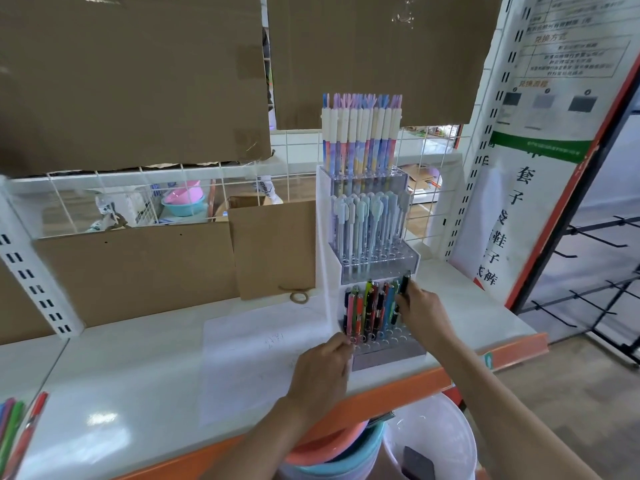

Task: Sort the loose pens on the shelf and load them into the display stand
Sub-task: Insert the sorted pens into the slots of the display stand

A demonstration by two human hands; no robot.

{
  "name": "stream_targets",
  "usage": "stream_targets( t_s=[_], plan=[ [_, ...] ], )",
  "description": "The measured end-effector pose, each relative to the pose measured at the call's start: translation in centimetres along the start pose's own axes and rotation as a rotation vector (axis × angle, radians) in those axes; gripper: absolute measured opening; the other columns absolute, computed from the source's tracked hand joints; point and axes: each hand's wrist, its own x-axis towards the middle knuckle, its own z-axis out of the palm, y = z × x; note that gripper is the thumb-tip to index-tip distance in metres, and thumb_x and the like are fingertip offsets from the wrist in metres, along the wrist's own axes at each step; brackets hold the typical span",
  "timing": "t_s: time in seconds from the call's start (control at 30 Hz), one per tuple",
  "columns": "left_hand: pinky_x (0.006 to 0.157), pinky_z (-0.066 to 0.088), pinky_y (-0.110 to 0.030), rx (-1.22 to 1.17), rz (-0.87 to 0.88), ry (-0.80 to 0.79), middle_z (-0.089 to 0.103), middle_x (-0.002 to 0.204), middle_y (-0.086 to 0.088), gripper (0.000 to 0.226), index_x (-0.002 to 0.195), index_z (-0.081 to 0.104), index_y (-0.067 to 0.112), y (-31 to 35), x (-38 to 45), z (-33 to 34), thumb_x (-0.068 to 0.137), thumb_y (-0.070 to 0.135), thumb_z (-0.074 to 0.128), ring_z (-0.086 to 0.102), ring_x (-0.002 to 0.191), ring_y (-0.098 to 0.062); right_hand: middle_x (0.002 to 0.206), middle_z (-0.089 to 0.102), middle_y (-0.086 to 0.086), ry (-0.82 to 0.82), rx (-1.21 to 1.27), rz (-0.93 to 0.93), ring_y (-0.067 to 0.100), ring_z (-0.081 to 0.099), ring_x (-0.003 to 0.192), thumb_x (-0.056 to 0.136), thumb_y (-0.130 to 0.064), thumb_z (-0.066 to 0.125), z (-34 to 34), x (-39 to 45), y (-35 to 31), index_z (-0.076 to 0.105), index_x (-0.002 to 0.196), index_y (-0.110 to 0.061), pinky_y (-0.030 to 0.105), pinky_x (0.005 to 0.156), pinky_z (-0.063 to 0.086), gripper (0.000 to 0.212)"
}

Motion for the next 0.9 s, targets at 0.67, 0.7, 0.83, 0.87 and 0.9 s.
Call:
stream_targets(
  t_s=[0.67,0.7,0.83,0.87,0.9],
  plan=[
    [0.061,0.038,-0.03,0.07,-0.106,-0.127,0.052,0.104,0.0,0.021,0.096,0.062,0.009,0.5,0.2,-0.4,0.089,0.008,0.042,0.056,0.08,-0.025,0.096,0.062,0.023,-0.115,-0.092,0.181,0.026,0.047,0.071,0.099,-0.012,0.042,2.9,-0.1,0.9,0.052,0.102,0.003,0.032,0.062,0.035,0.018],
    [0.062,0.037,-0.03,0.075,-0.108,-0.138,0.052,0.105,-0.001,0.021,0.097,0.062,0.009,0.5,0.3,-0.5,0.089,0.008,0.043,0.056,0.081,-0.025,0.098,0.062,0.023,-0.111,-0.085,0.186,0.026,0.047,0.073,0.099,-0.012,0.043,3.0,-0.2,1.0,0.053,0.103,0.004,0.03,0.063,0.034,0.019],
    [0.074,0.045,-0.031,0.039,-0.088,-0.151,0.051,0.118,0.001,0.028,0.111,0.061,0.009,0.4,0.1,-1.3,0.09,0.013,0.044,0.057,0.095,-0.024,0.109,0.061,0.022,0.0,0.034,0.214,0.03,0.057,0.091,0.096,-0.006,0.046,3.5,-1.5,1.7,0.054,0.113,0.004,0.029,0.068,0.037,0.022],
    [0.079,0.045,-0.029,0.022,-0.082,-0.133,0.051,0.123,0.004,0.032,0.118,0.059,0.011,0.1,-0.2,-1.5,0.09,0.014,0.044,0.056,0.101,-0.021,0.109,0.061,0.021,0.049,0.084,0.234,0.03,0.056,0.091,0.095,-0.006,0.047,3.4,-2.1,1.6,0.053,0.113,0.004,0.03,0.069,0.038,0.022],
    [0.082,0.043,-0.026,0.004,-0.083,-0.107,0.051,0.125,0.006,0.035,0.123,0.057,0.014,-0.3,-0.7,-1.6,0.09,0.015,0.045,0.054,0.107,-0.017,0.107,0.061,0.021,0.098,0.118,0.247,0.03,0.055,0.09,0.095,-0.006,0.046,3.5,-2.9,1.4,0.054,0.111,0.003,0.032,0.069,0.039,0.02]
  ],
)
